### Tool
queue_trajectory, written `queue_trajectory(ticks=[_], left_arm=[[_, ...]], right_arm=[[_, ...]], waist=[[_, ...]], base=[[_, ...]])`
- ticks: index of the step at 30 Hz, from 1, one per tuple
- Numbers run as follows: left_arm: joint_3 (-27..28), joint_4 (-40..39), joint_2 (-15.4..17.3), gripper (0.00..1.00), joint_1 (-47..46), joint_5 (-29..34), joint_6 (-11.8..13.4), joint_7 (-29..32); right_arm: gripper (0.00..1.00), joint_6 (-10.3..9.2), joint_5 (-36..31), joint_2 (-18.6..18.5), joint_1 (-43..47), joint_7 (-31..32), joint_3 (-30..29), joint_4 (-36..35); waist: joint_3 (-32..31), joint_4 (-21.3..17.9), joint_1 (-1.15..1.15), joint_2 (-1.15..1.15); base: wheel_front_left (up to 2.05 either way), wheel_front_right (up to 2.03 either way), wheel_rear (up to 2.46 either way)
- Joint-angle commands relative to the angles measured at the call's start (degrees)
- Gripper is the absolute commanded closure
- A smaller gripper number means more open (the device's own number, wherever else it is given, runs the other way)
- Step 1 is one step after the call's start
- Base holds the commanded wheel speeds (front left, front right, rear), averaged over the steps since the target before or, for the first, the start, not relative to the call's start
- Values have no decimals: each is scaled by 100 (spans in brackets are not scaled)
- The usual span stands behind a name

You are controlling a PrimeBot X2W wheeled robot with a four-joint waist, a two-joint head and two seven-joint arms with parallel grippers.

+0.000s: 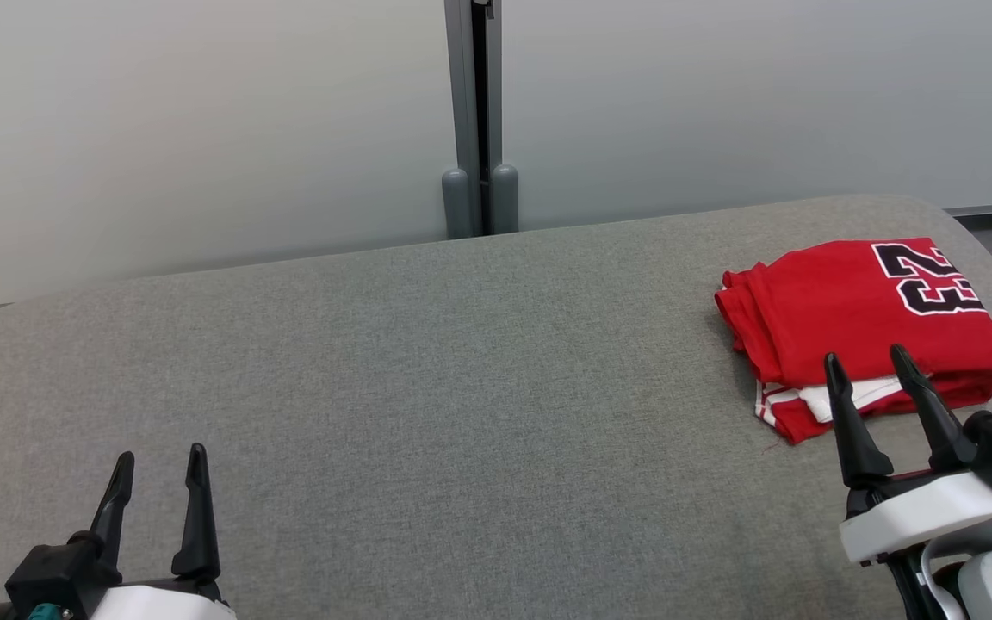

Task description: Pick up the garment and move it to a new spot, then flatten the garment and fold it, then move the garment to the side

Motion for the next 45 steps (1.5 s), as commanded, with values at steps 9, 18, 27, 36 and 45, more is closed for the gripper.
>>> queue_trajectory(ticks=[9,18,27,36,45], left_arm=[[8,75,-11,0,-68,18,8,-2],[128,195,-178,100,-83,-640,-142,230],[292,275,-300,100,-219,-1404,-311,471],[439,333,-409,100,-336,-2090,-463,687],[587,388,-519,100,-452,-2779,-615,905]], right_arm=[[0,-2,65,13,63,20,120,0],[100,0,752,159,39,183,-57,61],[100,0,1561,288,56,363,-249,51],[100,0,2287,403,72,522,-422,43],[100,0,3014,521,90,685,-595,37]], waist=[[18,58,0,0],[31,79,0,0],[46,104,0,0],[62,130,0,0],[79,159,0,0]], base=[[0,0,0],[0,0,0],[0,0,0],[0,0,0],[0,0,0]])
